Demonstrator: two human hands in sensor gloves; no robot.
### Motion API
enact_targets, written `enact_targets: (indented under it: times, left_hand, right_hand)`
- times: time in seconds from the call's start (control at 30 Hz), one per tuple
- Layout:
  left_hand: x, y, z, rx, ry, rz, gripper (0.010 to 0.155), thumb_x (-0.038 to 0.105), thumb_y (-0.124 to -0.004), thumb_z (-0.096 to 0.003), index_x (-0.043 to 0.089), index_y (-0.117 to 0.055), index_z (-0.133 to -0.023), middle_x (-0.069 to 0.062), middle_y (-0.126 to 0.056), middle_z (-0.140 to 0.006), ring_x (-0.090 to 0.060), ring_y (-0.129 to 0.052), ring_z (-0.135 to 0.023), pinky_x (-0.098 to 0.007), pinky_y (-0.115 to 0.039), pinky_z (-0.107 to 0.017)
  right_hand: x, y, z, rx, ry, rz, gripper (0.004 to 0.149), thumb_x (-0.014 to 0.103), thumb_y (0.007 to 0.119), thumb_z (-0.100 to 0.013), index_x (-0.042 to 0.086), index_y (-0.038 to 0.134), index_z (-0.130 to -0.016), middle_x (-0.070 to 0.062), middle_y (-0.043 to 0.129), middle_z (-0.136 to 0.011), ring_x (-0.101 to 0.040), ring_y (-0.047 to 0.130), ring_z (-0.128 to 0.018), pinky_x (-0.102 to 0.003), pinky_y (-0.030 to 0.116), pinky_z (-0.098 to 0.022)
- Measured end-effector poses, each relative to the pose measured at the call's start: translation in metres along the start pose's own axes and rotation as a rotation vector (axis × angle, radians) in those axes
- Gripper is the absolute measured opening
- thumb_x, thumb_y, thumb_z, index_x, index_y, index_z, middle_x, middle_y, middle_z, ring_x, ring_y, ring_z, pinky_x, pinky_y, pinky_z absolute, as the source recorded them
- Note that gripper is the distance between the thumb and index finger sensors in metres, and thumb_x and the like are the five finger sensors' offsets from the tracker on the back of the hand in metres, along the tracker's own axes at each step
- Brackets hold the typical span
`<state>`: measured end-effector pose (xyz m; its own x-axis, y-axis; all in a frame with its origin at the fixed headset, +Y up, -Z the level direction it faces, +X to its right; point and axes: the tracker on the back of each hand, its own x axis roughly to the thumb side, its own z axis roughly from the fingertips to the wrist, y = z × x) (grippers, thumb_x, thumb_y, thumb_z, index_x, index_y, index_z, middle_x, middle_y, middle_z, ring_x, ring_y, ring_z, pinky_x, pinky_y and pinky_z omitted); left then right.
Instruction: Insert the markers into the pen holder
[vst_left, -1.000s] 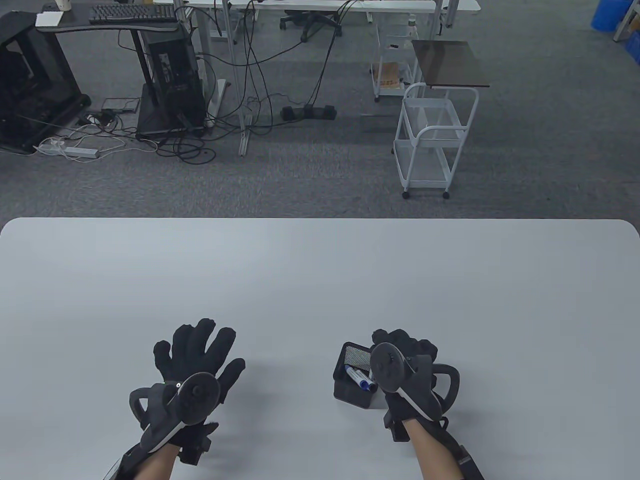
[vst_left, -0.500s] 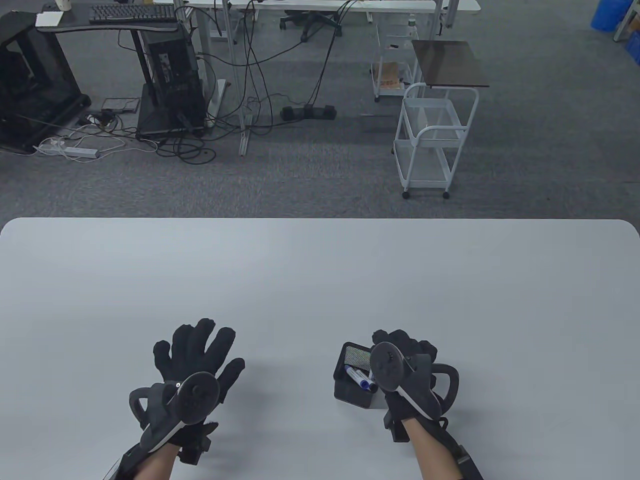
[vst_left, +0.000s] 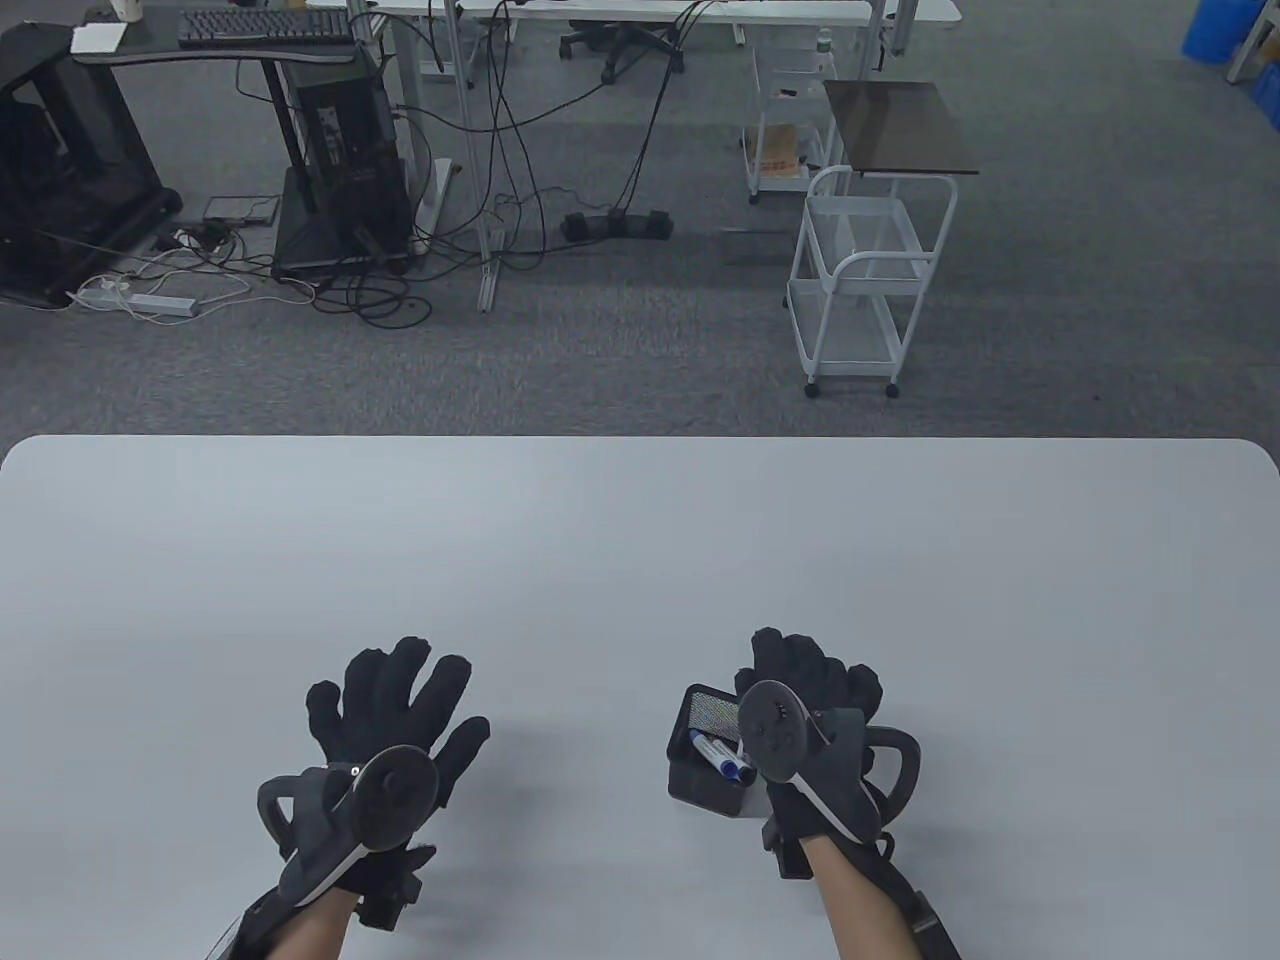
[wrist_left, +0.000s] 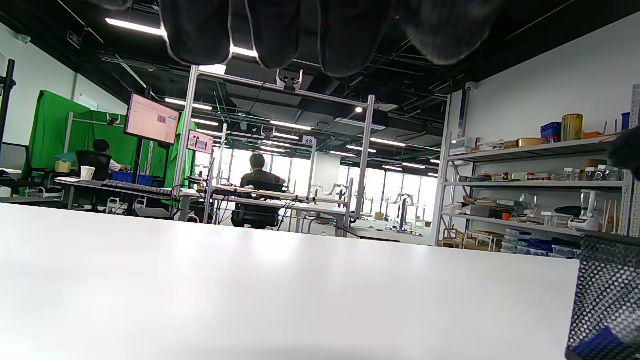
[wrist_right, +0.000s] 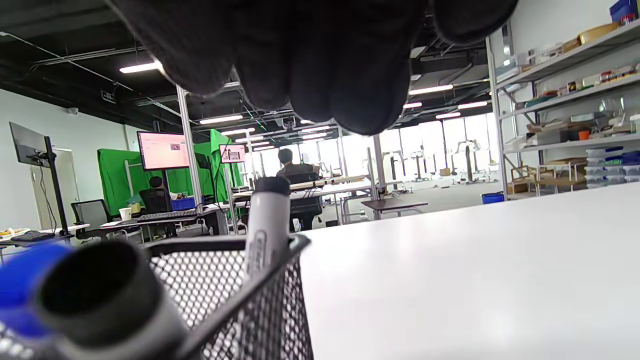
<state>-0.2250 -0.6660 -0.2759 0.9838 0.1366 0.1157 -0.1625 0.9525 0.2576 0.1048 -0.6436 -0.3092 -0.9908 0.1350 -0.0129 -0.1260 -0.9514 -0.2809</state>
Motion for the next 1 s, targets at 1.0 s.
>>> enact_targets:
  times: [1.0]
  left_hand:
    - [0.005,0.001,0.006,0.029,-0.03,-0.022,0.062,0.061,-0.063,-0.0581,0.039,-0.056,-0.116,-0.005,-0.046,-0.13,-0.051,-0.05,-0.12,-0.077,-0.035,-0.08]
  right_hand:
    - [0.091,0.002,0.039,-0.129,-0.286,0.037,0.066,0.057,0.065,-0.061,0.023,0.058,-0.117,-0.019,0.056,-0.123,-0.054,0.063,-0.109,-0.075,0.037,-0.071]
